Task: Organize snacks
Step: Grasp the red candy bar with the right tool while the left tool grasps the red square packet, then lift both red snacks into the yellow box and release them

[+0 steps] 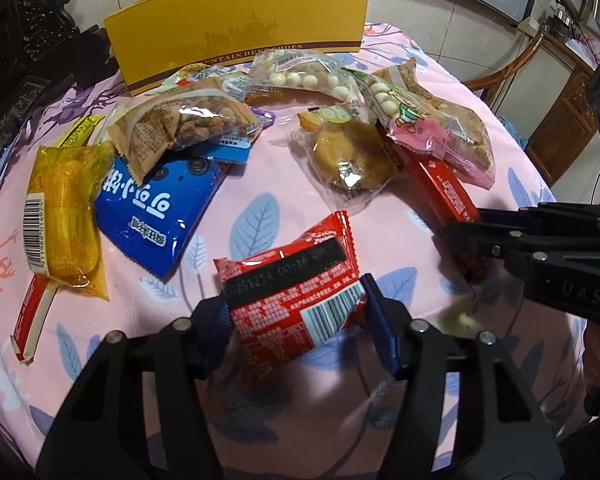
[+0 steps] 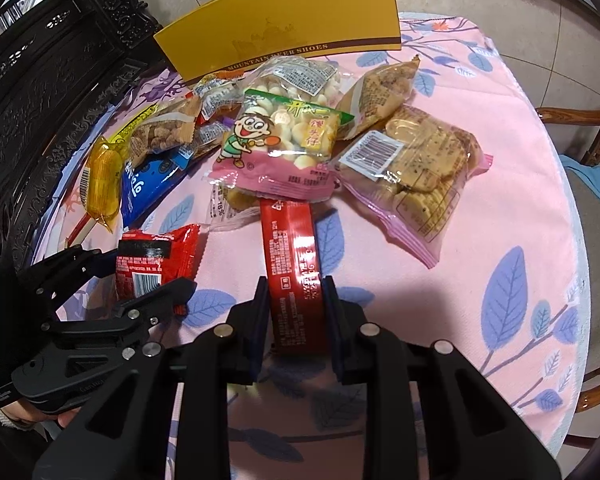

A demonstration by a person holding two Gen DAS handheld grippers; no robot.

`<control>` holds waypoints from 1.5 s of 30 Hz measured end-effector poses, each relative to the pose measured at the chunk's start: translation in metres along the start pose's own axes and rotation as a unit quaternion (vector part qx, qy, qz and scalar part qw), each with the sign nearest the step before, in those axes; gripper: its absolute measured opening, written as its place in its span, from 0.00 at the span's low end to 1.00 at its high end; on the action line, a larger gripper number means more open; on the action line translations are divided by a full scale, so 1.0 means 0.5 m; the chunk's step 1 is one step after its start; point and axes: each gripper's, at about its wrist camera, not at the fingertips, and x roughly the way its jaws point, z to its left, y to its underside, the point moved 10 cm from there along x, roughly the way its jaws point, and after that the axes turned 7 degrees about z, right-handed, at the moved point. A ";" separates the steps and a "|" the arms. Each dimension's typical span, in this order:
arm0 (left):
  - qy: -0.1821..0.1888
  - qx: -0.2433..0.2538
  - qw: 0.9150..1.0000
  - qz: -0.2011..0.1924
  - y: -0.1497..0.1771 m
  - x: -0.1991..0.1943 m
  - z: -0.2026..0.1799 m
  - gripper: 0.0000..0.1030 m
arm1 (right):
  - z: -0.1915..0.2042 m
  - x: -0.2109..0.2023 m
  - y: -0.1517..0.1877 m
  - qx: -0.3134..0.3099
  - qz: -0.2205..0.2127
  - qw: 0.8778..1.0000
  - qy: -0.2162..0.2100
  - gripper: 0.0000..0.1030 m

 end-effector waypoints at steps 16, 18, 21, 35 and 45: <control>-0.001 -0.038 0.998 -0.053 -0.034 -0.116 0.057 0.57 | 0.089 -0.079 -0.006 -0.028 -0.020 0.998 -0.049 0.23; -0.007 -0.044 0.997 -0.065 -0.051 -0.136 0.072 0.57 | 0.098 -0.096 -0.017 -0.032 -0.030 0.998 -0.053 0.23; -0.010 -0.055 0.995 -0.082 -0.079 -0.161 0.092 0.57 | 0.114 -0.130 -0.053 -0.037 -0.050 0.996 -0.059 0.23; -0.040 -0.094 0.983 -0.149 -0.331 -0.246 0.194 0.57 | 0.124 -0.234 -0.373 -0.066 -0.148 0.987 -0.018 0.23; -0.058 -0.103 0.977 -0.175 -0.601 -0.226 0.272 0.57 | 0.069 -0.194 -0.603 -0.048 -0.163 0.985 0.010 0.23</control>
